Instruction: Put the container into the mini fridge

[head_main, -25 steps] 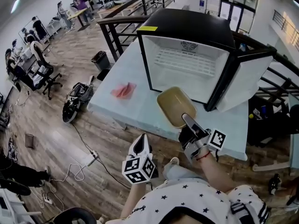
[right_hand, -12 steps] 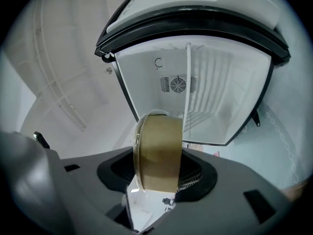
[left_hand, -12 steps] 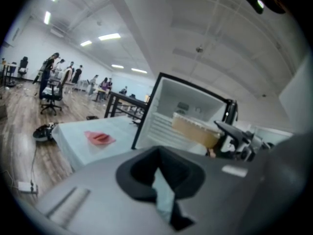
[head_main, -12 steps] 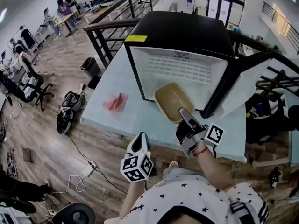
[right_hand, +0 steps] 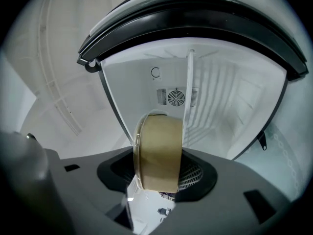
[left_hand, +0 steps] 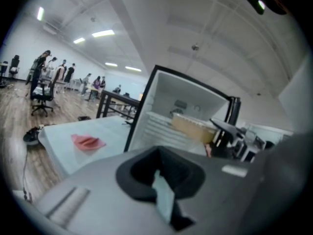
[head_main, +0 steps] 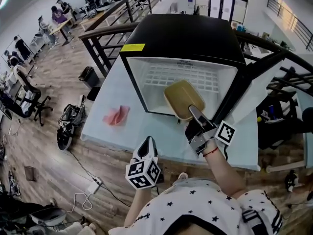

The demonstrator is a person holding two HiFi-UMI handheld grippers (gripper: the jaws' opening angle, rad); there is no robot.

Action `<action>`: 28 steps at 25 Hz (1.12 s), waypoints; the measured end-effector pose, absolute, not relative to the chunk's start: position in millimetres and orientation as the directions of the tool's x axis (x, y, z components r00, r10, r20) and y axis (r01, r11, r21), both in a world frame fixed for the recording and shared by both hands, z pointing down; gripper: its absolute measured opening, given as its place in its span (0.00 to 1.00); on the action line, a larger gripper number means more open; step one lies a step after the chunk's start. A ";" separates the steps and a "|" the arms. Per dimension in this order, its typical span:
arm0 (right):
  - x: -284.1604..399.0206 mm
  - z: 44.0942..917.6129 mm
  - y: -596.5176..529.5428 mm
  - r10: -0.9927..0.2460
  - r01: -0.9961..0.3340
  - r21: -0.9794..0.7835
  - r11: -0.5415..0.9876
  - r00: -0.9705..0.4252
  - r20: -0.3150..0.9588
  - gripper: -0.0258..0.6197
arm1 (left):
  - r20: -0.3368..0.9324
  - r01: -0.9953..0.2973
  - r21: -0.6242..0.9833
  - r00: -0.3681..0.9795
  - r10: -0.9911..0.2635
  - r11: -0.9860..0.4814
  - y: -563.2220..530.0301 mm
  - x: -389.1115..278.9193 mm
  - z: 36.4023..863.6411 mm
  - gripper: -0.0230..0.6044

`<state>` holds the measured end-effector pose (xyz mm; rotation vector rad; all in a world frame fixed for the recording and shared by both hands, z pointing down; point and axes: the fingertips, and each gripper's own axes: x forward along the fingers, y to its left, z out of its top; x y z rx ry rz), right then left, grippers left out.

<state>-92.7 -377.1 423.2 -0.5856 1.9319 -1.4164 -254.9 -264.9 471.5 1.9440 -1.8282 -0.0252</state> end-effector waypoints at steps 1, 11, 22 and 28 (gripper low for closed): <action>-91.2 424.0 -381.9 -0.698 0.028 -0.952 0.306 -0.674 -0.244 0.37 | 0.300 -0.939 0.343 0.118 -0.946 -0.009 -268.4 -253.6 472.8 0.05; -74.3 420.8 -417.1 -0.766 -0.004 -0.960 0.279 -0.604 -0.220 0.37 | 0.305 -0.933 0.352 0.186 -0.934 -0.071 -297.8 -233.4 477.8 0.05; -64.6 425.5 -447.4 -0.836 0.009 -0.969 0.248 -0.504 -0.219 0.37 | 0.305 -0.927 0.366 0.205 -0.930 -0.084 -307.3 -224.3 479.4 0.05; -63.9 429.4 -460.0 -0.866 0.002 -0.974 0.225 -0.458 -0.201 0.37 | 0.310 -0.927 0.367 0.202 -0.929 -0.078 -308.8 -222.3 482.0 0.05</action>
